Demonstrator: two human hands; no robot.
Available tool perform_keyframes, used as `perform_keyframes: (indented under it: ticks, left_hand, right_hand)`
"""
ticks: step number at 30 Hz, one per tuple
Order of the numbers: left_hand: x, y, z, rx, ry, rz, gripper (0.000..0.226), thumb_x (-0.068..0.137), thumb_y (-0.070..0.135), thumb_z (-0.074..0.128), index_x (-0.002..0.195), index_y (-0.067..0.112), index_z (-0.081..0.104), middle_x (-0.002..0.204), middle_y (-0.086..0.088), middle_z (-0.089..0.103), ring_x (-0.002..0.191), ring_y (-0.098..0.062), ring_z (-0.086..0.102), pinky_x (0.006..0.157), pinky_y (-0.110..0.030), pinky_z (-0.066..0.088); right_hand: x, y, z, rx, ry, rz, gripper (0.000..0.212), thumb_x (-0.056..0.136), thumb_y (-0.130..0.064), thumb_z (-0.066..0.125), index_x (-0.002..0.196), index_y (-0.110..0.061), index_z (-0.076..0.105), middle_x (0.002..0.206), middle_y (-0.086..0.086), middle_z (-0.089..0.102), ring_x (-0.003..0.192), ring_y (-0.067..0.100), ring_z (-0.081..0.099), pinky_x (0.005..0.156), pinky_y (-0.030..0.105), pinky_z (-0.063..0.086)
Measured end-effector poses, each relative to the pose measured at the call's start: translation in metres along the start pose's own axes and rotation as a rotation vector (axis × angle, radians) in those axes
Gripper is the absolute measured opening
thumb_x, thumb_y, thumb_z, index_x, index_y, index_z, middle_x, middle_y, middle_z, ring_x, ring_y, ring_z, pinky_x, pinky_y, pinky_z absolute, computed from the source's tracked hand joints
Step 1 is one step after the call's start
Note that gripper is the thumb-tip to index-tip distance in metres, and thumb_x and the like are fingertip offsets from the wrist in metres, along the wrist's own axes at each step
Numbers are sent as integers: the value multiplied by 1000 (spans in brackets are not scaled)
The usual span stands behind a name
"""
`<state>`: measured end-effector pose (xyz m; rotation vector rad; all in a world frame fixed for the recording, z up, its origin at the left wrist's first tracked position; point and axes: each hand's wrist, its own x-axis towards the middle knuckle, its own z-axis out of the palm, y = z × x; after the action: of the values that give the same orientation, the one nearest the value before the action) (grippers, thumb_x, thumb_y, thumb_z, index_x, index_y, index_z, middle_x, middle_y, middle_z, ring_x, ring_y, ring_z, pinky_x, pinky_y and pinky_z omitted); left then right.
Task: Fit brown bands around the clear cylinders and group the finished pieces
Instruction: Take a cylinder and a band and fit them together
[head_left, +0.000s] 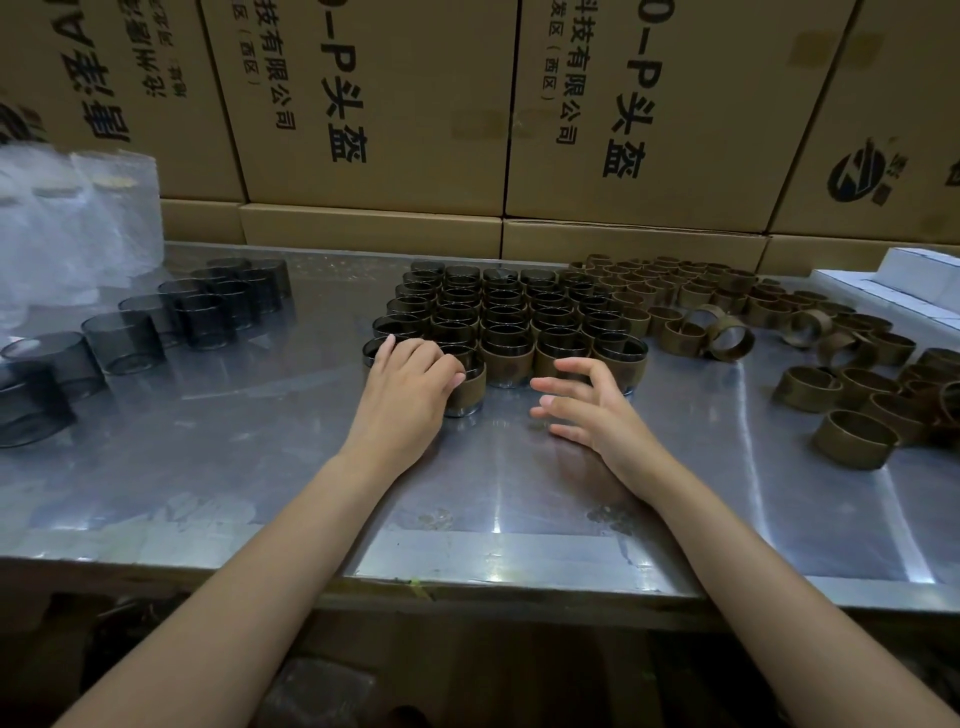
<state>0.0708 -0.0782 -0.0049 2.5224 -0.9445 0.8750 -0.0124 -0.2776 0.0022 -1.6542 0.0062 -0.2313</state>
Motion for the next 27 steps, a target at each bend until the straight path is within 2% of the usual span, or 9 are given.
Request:
perform_keyframes:
  ticks: [6,10,12,15,17,20,22,24,27]
  left_hand:
    - [-3,-5,2,-96,32,-39,20,99,13,47,102,7,66,102,-8,59,109,-29,50,110,-45,22]
    - [-6,-9,-2,-209,120,-49,26,99,18,43,108,12,66,107,-2,60,110,-22,47,104,-41,28]
    - [-3,-15,-7,-282,222,-104,30,97,21,38,108,11,65,106,-2,60,104,-17,48,95,-32,32]
    - [1,-34,-20,-322,484,-210,26,98,14,38,105,3,61,99,-7,55,96,-17,46,84,-17,29]
    - [0,-62,-27,-200,571,-222,23,98,8,39,106,-3,57,101,-17,54,97,-23,45,85,-23,31]
    - [-9,-114,-28,38,346,-236,24,97,5,43,115,-4,56,114,-23,56,107,-35,50,96,-46,35]
    - [-13,-146,-26,217,143,-263,29,95,6,48,122,-4,55,128,-23,53,122,-40,45,105,-56,29]
    - [-14,-168,-25,357,-43,-368,35,97,16,49,127,-1,54,144,-23,40,136,-40,30,112,-54,18]
    - [-7,-191,-29,542,-296,-550,45,99,37,40,133,10,51,157,-21,15,144,-38,8,116,-45,7]
  right_hand:
    - [0,0,-1,-21,-10,-8,40,92,-12,59,126,-22,40,116,-4,63,99,15,67,89,30,51]
    - [0,1,-2,-28,-13,-15,37,92,-13,59,123,-24,42,114,-4,65,99,15,67,89,30,51]
    - [0,1,-2,-33,-15,-16,37,92,-12,59,122,-24,42,113,-4,65,99,15,67,88,29,51]
    - [0,2,-1,-35,-15,-19,36,92,-12,59,123,-23,42,113,-4,66,98,15,67,86,28,51]
    - [1,2,-2,-37,-15,-20,35,93,-12,58,122,-23,42,112,-4,66,97,15,68,85,27,51]
    - [2,2,-1,-59,-8,-21,33,93,-12,58,122,-22,44,111,-4,67,95,14,68,82,25,53]
    - [4,3,-1,-80,4,-22,29,94,-11,57,119,-22,46,109,-5,68,89,11,68,78,24,54]
    - [7,4,0,-100,14,-23,26,94,-10,56,117,-21,47,107,-5,68,82,8,69,73,22,55]
    - [10,5,0,-111,27,-28,22,95,-10,55,114,-20,49,104,-5,69,76,7,69,66,19,55]
